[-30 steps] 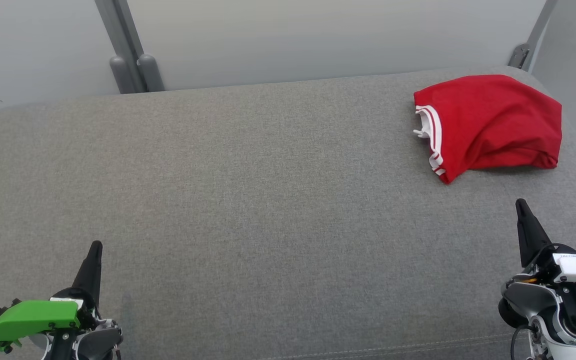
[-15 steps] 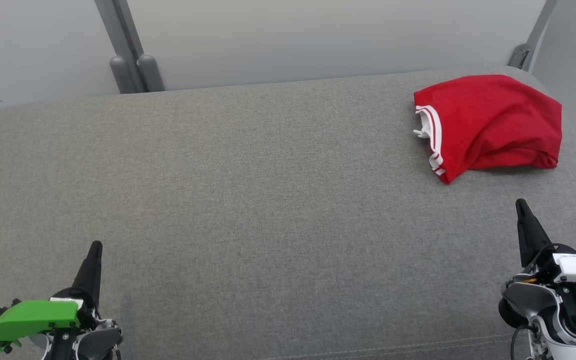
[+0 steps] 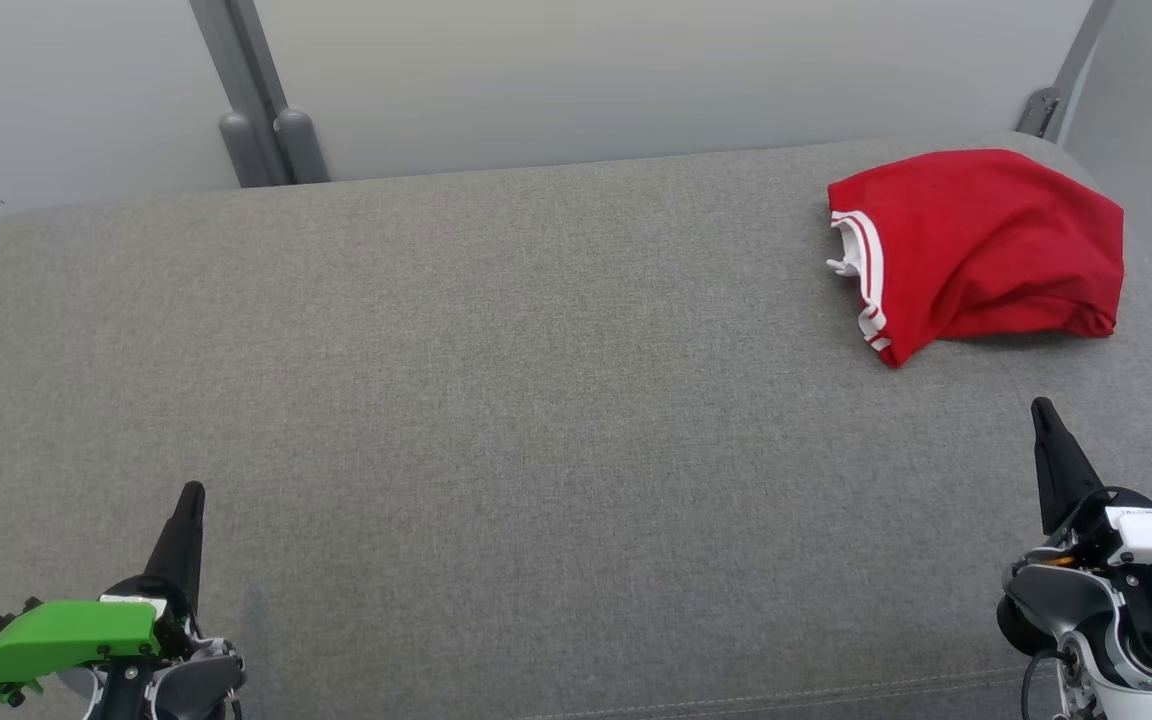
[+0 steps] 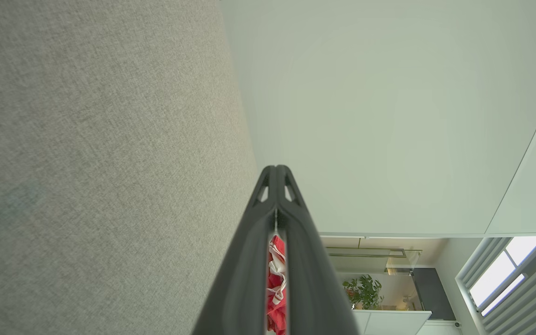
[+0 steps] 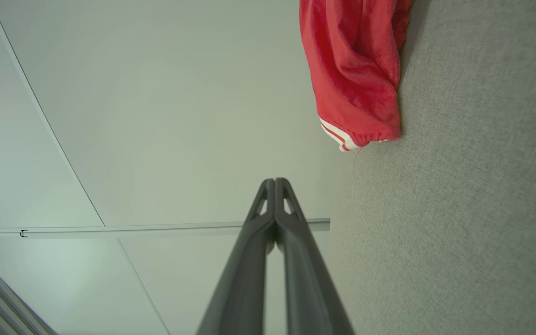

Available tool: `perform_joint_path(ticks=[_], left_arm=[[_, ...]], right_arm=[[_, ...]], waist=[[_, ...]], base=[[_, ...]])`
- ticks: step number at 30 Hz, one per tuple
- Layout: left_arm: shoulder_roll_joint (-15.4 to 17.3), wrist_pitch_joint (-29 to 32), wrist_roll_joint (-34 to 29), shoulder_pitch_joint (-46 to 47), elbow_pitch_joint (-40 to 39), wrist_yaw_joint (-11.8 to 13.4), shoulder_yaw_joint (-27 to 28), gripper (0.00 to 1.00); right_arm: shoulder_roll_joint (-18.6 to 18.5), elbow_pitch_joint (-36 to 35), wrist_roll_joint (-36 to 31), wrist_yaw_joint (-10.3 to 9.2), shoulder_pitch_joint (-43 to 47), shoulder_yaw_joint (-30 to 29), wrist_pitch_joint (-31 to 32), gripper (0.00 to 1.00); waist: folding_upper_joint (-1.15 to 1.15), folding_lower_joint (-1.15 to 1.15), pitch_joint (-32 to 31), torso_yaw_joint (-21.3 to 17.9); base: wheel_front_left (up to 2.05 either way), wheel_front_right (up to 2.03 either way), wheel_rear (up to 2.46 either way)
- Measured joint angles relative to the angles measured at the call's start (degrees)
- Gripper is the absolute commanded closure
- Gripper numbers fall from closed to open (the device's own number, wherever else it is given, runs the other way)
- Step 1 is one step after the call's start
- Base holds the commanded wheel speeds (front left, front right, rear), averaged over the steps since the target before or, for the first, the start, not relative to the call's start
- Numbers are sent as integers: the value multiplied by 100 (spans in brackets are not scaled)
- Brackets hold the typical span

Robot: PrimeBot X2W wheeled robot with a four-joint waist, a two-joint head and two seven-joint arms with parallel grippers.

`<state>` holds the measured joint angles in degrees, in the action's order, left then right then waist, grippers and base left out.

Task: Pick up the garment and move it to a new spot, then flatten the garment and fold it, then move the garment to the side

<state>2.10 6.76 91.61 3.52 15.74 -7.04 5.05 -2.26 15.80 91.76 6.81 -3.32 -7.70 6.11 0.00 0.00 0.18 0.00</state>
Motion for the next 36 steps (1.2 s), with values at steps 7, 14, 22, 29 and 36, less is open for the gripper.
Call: perform_joint_path(ticks=[7,14,22,29,36], left_arm=[[0,0,0,0,0,0,-1,100],[0,0,0,0,0,0,-1,100],[0,0,0,0,0,0,-1,100],[0,0,0,0,0,0,-1,100],[0,0,0,0,0,0,-1,100]], right_arm=[[0,0,0,-1,0,0,0,100],[0,0,0,-1,0,0,0,100],[0,0,0,-1,0,0,0,100],[0,0,0,0,0,0,0,100],[0,0,0,0,0,0,0,100]], waist=[[0,0,0,0],[0,0,0,0],[0,0,0,0],[0,0,0,0],[0,0,0,0]], base=[[0,0,0],[0,0,0],[0,0,0],[0,0,0],[0,0,0]])
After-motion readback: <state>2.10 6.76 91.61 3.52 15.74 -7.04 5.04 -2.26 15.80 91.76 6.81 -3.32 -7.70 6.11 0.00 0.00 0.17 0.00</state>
